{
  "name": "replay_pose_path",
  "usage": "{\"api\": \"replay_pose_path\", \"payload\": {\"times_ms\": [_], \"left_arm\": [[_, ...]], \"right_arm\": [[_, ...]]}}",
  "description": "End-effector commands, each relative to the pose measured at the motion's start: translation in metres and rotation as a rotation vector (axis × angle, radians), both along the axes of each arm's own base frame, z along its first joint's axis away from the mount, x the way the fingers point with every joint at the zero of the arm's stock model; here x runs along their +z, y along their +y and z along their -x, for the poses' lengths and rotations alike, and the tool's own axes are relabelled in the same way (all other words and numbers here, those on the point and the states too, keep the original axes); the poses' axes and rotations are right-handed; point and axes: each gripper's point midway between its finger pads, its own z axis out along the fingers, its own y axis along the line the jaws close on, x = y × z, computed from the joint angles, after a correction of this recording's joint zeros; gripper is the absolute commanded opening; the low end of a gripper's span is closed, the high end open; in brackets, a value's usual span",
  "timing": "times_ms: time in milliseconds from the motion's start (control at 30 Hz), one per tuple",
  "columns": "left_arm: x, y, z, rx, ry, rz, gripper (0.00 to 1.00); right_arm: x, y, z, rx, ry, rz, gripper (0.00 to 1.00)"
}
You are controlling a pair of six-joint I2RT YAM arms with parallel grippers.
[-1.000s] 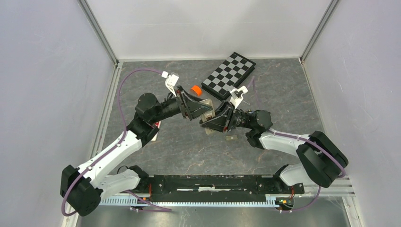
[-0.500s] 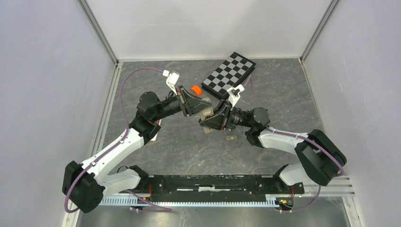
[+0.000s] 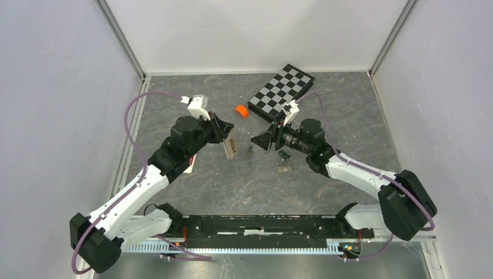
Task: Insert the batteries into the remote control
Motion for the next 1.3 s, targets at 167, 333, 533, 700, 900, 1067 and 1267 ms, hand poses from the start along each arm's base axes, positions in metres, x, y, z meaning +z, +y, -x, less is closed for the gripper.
{"api": "replay_pose_path", "payload": {"times_ms": [167,333,533,700,900,1067,1267], "left_arm": [[0.001,0.069,-0.011,0.319,-0.057,-0.135,0.02],[0.004,0.088,-0.009,0.401,-0.021,-0.168,0.02],[0.007,0.097,-0.01,0.402,0.034,-0.175,0.02],[0.007,0.091,-0.014,0.318,0.094,-0.142,0.02],[0.004,0.096,-0.022,0.295,0.139,-0.1,0.02],[0.003,0.097,-0.025,0.289,0.146,-0.112,0.02],[0.008,0.1,-0.026,0.291,0.137,-0.139,0.02]], "right_arm": [[-0.081,-0.015,-0.05,-0.175,-0.16,0.554,0.46],[-0.088,0.004,-0.045,0.199,-0.574,0.752,0.63],[-0.12,0.011,-0.058,0.464,-0.671,0.94,0.75],[-0.157,0.015,-0.057,0.693,-0.644,0.994,0.74],[-0.161,0.025,-0.063,0.807,-0.678,0.956,0.71],[-0.173,0.024,-0.069,0.812,-0.628,0.992,0.69],[-0.186,0.029,-0.069,0.822,-0.614,0.978,0.68]]}}
